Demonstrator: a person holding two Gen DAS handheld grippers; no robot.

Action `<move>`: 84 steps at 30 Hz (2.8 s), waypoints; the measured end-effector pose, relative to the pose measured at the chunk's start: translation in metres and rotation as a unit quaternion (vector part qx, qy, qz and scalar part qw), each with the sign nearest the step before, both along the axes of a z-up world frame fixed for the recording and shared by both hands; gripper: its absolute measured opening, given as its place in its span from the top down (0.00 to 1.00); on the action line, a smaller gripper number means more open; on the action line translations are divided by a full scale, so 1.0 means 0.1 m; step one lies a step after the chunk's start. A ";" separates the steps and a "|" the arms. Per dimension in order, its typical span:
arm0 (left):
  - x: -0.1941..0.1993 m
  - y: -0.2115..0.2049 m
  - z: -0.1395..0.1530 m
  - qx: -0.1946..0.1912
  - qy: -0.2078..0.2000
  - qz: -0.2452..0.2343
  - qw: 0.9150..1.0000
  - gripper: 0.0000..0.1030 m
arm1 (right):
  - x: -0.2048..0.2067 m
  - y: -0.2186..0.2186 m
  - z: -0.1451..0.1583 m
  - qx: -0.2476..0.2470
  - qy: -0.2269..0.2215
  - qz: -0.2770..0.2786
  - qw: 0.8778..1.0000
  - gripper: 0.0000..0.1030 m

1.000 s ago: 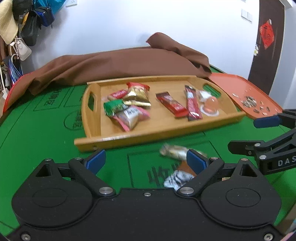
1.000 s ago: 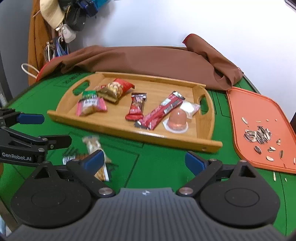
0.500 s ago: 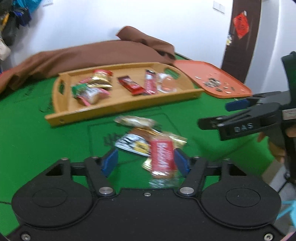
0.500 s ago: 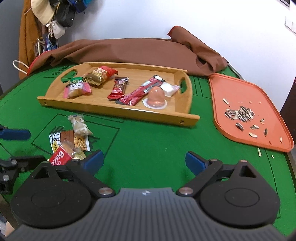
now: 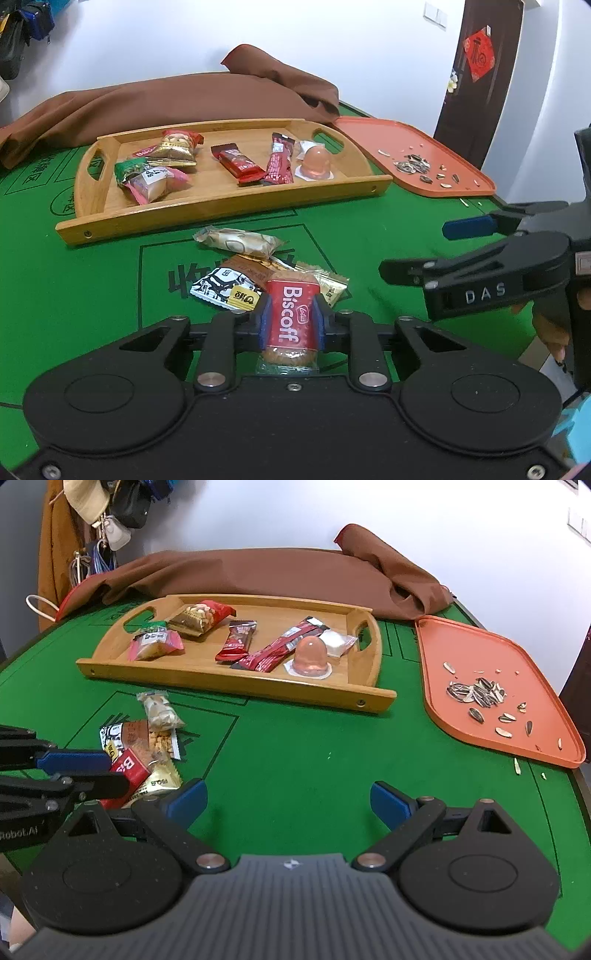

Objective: Organize snacks
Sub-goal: 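Grasp the thin red stick snack with the left gripper, then hold the red stick in the left gripper while the right gripper grasps the gold foil packet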

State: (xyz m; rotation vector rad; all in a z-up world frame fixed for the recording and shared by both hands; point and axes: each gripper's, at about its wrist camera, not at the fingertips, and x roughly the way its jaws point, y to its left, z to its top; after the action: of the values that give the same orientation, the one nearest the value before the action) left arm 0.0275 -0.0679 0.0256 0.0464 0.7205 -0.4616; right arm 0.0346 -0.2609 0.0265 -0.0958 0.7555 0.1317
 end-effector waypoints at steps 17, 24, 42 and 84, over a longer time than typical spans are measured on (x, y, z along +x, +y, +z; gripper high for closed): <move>0.02 -0.08 -0.06 -0.001 0.000 -0.010 1.000 0.72 | 0.01 0.00 -0.05 -0.004 0.005 -0.004 1.000 0.04; -0.01 0.03 0.07 -0.023 -0.007 -0.012 1.000 0.90 | -0.01 0.00 -0.06 0.004 0.007 0.001 1.000 0.04; 0.10 0.16 -0.06 -0.035 0.021 0.018 0.999 0.95 | -0.11 0.30 -0.08 -0.009 0.012 0.076 0.997 0.01; 0.15 0.62 0.13 -0.030 -0.015 0.088 0.996 0.95 | 0.11 0.67 0.06 0.049 0.035 0.111 0.992 0.35</move>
State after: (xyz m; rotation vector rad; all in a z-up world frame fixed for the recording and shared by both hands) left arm 0.0429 -0.0056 0.0389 -0.0668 0.6744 -0.3136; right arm 0.0460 -0.1938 0.0323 -0.0831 0.8063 0.3856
